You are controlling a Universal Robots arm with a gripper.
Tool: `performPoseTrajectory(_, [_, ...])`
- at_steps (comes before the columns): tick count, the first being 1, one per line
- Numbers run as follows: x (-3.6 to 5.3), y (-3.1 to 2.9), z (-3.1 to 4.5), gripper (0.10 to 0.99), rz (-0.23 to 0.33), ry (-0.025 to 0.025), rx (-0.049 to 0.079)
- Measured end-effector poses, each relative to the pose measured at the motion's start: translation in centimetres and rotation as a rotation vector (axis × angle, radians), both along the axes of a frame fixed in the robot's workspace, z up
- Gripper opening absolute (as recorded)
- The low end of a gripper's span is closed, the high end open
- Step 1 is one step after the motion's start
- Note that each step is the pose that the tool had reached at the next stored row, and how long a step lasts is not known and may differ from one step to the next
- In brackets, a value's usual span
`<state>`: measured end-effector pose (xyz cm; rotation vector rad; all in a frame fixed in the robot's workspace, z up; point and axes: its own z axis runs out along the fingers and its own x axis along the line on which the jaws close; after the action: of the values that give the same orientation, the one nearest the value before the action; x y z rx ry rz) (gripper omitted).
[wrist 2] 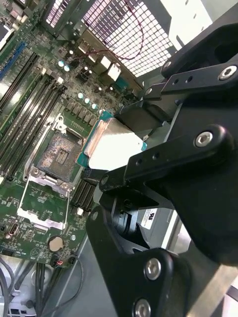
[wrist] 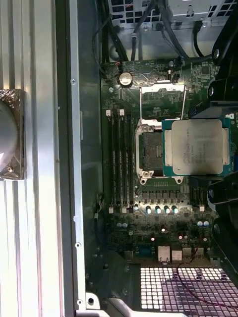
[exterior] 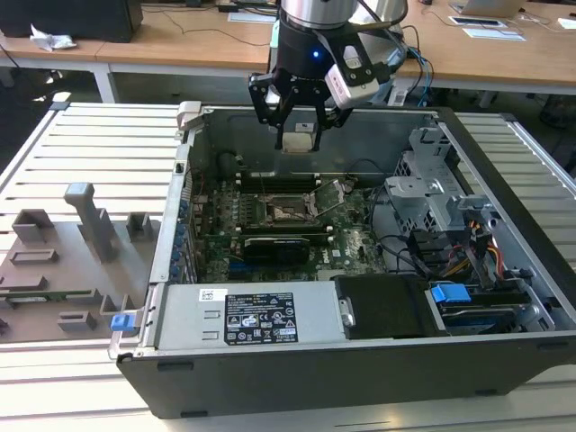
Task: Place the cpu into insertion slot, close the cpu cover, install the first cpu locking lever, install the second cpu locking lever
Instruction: 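Place the cpu into insertion slot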
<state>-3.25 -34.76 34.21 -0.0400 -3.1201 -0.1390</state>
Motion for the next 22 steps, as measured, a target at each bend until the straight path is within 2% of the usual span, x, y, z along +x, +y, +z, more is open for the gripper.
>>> performPoseTrajectory(5, [0.0, 0.0, -0.59, 0.545, 0.0, 0.0, 0.0])
performPoseTrajectory(22, [0.0, 0.0, -1.79, 0.545, 0.0, 0.0, 0.0])
